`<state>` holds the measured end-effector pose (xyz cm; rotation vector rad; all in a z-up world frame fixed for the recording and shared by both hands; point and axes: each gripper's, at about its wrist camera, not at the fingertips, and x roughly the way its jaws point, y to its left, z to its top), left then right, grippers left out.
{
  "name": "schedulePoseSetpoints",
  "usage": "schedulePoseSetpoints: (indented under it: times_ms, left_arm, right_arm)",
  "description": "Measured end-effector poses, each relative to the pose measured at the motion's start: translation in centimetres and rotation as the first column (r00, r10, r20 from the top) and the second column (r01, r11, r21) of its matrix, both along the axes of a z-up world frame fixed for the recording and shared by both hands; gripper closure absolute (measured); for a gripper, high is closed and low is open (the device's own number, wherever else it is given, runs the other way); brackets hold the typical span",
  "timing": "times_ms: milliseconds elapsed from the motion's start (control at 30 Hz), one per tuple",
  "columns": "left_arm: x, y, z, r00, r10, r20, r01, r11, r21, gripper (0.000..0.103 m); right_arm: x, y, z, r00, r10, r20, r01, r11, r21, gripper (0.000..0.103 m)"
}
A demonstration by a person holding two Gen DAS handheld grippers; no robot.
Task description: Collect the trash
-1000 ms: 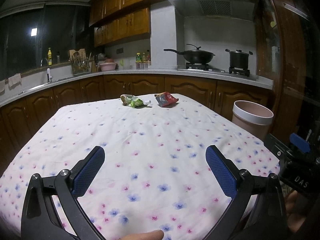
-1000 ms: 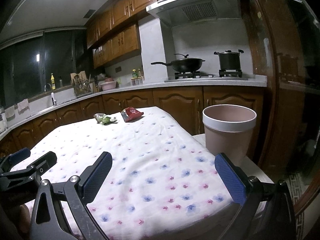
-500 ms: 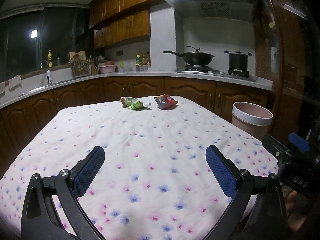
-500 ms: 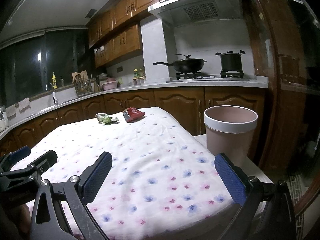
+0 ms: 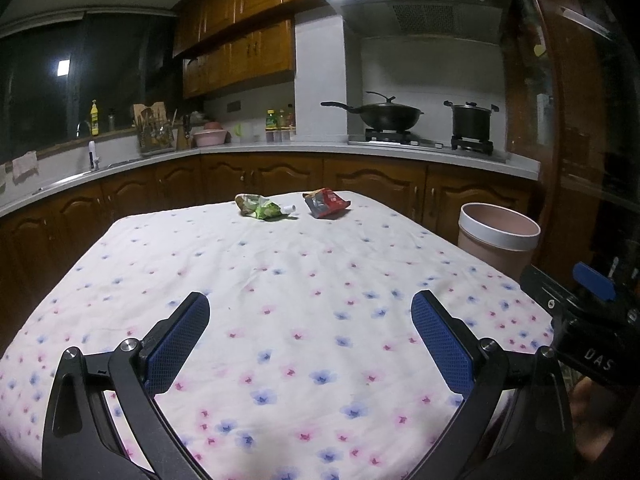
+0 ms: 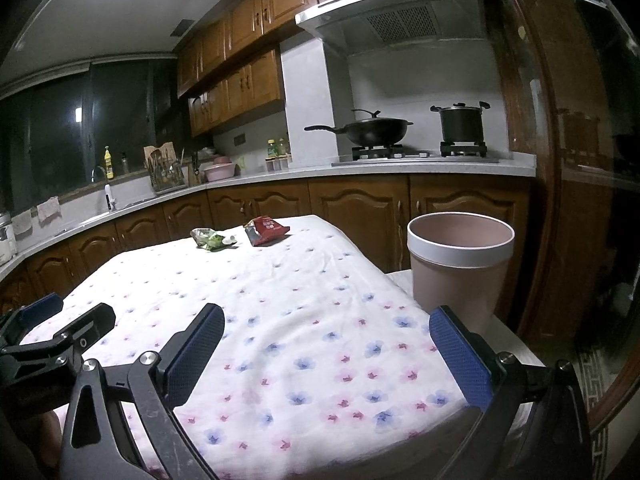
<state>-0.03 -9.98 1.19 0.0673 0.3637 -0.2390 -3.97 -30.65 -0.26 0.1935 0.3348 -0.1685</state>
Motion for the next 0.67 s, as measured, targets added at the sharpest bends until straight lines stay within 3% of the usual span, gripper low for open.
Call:
schedulePoseSetpoints:
  times_ms: [667]
  left_arm:
    - [0.56,-0.21,-0.36,1.000,-0.017,-0.023,0.017,1.000,-0.009,0.000]
  right_arm:
    - [0.09,0.24,0.10,1.000,-0.001,-0.005,0.001,1.000,0.004,0.000]
